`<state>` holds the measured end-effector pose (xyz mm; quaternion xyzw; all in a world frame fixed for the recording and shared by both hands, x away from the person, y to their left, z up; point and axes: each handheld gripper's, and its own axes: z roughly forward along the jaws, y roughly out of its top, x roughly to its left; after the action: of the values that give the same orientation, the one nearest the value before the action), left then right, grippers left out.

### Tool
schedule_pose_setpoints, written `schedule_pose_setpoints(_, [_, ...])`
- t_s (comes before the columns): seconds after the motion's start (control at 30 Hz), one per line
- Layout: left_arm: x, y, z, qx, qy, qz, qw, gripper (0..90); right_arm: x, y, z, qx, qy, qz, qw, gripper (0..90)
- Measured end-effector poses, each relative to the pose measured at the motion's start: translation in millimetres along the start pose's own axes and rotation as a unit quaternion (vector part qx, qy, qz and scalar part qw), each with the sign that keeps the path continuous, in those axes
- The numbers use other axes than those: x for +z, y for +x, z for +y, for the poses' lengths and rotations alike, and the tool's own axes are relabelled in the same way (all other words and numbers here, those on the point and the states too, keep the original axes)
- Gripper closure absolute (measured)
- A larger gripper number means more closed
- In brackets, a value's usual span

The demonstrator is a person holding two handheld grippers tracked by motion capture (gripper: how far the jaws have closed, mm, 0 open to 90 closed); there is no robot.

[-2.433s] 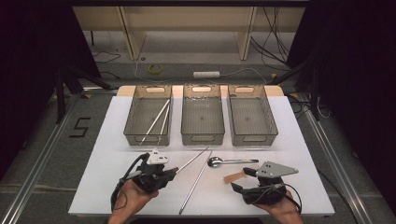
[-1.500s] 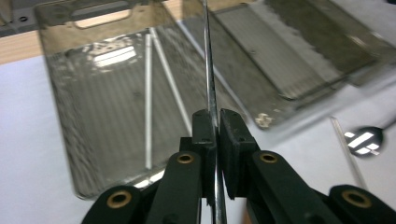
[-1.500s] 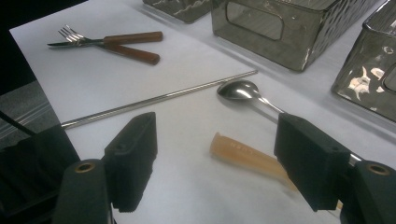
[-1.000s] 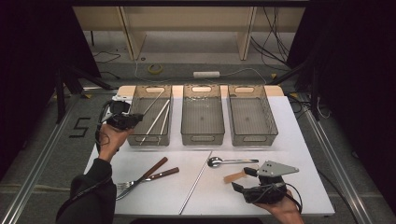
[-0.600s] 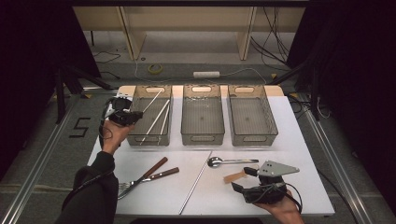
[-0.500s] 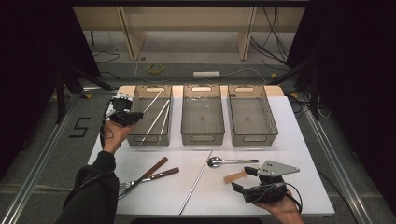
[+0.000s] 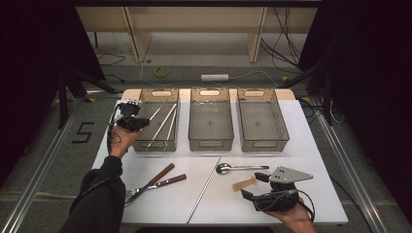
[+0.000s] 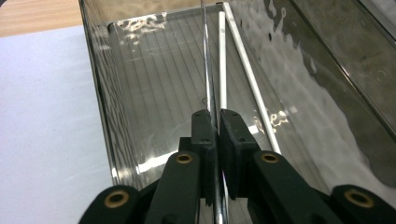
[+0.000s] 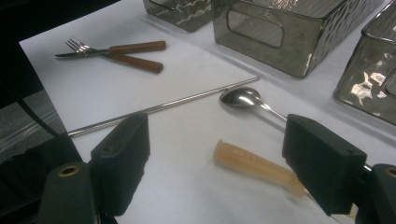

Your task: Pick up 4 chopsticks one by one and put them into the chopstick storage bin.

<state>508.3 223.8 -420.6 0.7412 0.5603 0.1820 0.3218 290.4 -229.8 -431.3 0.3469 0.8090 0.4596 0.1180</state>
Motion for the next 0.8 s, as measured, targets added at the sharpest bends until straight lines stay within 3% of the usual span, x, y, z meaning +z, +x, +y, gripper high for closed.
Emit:
schedule_pose_setpoints(0.07, [0.0,0.1,0.5,-0.005,-0.005,-0.002,1.0000,78.6,0.0,0.1,0.0,-0.001,0.000,0.001,1.0000,24.3])
schedule_pose_setpoints(0.13, [-0.6,0.1,1.5,-0.013,-0.010,-0.007,0.9998,67.2,0.3,0.4,0.1,-0.001,-0.001,0.001,1.0000,24.3])
schedule_pose_setpoints(0.27, [-6.6,-2.7,1.7,-0.018,-0.012,-0.020,0.9996,57.8,0.3,1.0,0.1,-0.003,0.001,0.002,1.0000,24.4])
schedule_pose_setpoints(0.5, [-32.5,-15.7,-4.6,-0.036,-0.015,-0.046,0.9982,38.7,0.2,0.7,0.2,-0.003,0.001,0.001,1.0000,24.3])
schedule_pose_setpoints(0.63, [-46.0,-24.9,-14.8,-0.036,-0.017,-0.054,0.9977,32.9,0.6,1.0,0.1,-0.002,0.001,-0.001,1.0000,24.4])
schedule_pose_setpoints(0.7, [-49.4,-29.9,-17.0,-0.030,-0.004,-0.049,0.9983,31.3,0.8,1.0,0.2,-0.003,0.002,-0.001,1.0000,24.4])
schedule_pose_setpoints(0.8, [-56.4,-38.9,-20.5,-0.028,-0.004,-0.051,0.9983,29.4,0.4,1.7,0.6,-0.007,0.002,-0.001,1.0000,24.4])
